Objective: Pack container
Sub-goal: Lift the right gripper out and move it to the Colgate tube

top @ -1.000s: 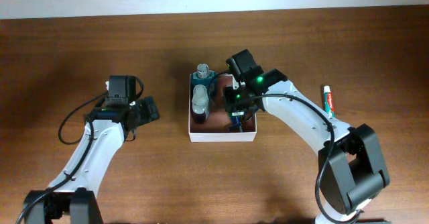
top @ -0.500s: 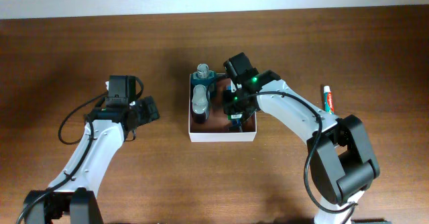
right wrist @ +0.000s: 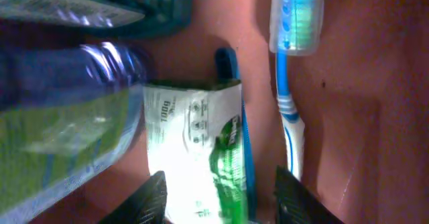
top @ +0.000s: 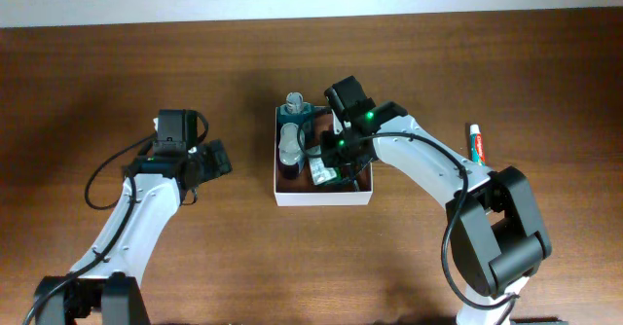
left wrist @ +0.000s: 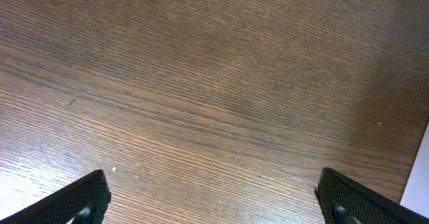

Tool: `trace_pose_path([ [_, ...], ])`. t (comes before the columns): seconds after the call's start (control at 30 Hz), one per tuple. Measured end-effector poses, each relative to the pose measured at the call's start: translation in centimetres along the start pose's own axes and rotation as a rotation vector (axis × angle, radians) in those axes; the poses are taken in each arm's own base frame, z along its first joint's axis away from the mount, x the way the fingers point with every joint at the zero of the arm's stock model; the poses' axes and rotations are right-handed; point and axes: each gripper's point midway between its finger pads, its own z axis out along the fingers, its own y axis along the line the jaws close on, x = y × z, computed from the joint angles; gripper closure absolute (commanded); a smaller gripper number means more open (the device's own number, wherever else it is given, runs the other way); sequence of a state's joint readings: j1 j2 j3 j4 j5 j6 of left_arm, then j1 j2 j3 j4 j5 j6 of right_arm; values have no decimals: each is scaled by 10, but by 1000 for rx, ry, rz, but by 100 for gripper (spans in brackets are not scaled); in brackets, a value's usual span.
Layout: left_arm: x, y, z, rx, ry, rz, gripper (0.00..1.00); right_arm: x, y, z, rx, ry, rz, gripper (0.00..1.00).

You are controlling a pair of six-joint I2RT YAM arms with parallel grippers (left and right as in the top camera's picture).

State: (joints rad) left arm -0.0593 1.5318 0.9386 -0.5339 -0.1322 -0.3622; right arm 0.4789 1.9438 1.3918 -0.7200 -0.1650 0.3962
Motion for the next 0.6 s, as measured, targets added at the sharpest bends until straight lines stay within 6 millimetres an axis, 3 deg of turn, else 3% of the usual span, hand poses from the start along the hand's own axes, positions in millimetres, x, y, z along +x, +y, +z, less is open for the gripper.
trace_pose_path([
  [0.17, 0, 0, 0, 0, 0, 0, 1, -6, 7, -25, -4, -1, -5, 55],
  [0.37, 0, 0, 0, 0, 0, 0, 1, -33, 14, -99, -45, -125, -18, 55],
  [0.47, 0, 0, 0, 0, 0, 0, 1, -40, -7, -124, -34, -162, 5, 55],
  [0.6, 0, 0, 0, 0, 0, 0, 1, -36, -60, -137, 25, -128, 75, 55],
])
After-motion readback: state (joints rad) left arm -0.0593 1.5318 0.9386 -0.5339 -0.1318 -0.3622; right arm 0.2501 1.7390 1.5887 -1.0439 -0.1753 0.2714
